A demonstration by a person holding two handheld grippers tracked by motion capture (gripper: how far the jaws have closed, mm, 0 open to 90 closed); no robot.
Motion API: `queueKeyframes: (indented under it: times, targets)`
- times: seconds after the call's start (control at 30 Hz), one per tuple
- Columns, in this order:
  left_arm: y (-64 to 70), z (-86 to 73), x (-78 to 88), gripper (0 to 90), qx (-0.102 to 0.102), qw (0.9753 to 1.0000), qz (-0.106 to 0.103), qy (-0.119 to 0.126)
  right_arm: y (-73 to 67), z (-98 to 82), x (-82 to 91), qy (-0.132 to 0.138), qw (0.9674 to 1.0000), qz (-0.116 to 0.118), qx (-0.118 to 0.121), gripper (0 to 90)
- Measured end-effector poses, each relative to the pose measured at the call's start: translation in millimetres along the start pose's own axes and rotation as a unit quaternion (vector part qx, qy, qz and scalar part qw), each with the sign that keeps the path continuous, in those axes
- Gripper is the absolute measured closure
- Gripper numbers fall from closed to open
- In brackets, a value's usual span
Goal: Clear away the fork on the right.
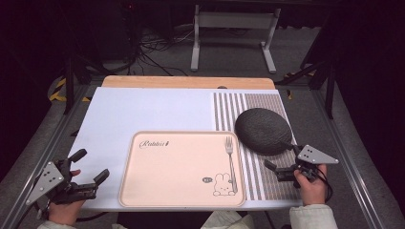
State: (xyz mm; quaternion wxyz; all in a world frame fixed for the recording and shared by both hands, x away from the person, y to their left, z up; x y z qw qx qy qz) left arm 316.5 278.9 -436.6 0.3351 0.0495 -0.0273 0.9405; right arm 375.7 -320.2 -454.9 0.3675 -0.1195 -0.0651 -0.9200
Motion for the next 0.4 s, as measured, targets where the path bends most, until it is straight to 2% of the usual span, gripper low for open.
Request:
queueKeyframes:
  times: [0.4]
  targets:
    - [-1.0, -0.7, 0.0, 0.8, 0.003, 1.0, 0.001, 0.0, 2.0, -1.8, -1.2, -0.004, 0.9999, -0.012, -0.006, 1.4]
Point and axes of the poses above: each handheld gripper's, and its own axes: x roughly backward along the jaws, z roughly out of its top, y roughly to its right, the point moved 5 cm from there along -x, roughly forward along the jaws
